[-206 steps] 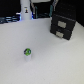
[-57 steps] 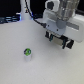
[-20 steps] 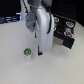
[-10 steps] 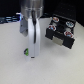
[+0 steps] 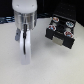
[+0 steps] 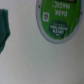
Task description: Open the kcup holder, insert the kcup into the holder, and close the kcup holder
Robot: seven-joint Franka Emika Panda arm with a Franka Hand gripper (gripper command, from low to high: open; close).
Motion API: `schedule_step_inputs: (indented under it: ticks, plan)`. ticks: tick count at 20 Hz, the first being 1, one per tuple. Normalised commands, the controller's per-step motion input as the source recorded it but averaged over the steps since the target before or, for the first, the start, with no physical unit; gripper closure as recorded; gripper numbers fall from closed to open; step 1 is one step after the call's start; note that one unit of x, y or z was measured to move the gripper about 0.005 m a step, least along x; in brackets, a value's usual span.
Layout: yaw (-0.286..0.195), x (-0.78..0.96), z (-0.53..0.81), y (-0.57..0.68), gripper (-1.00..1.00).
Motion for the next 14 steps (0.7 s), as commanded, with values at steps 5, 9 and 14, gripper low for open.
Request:
schedule_step_inputs:
  ticks: [5, 9, 14]
  plan:
    - [-0.106, -0.12, -0.09, 0.01, -1.00]
    - [0.002, -0.12, 0.00, 0.07, -1.00]
    - [0.016, -0.26, -0.14, 0.18, -1.00]
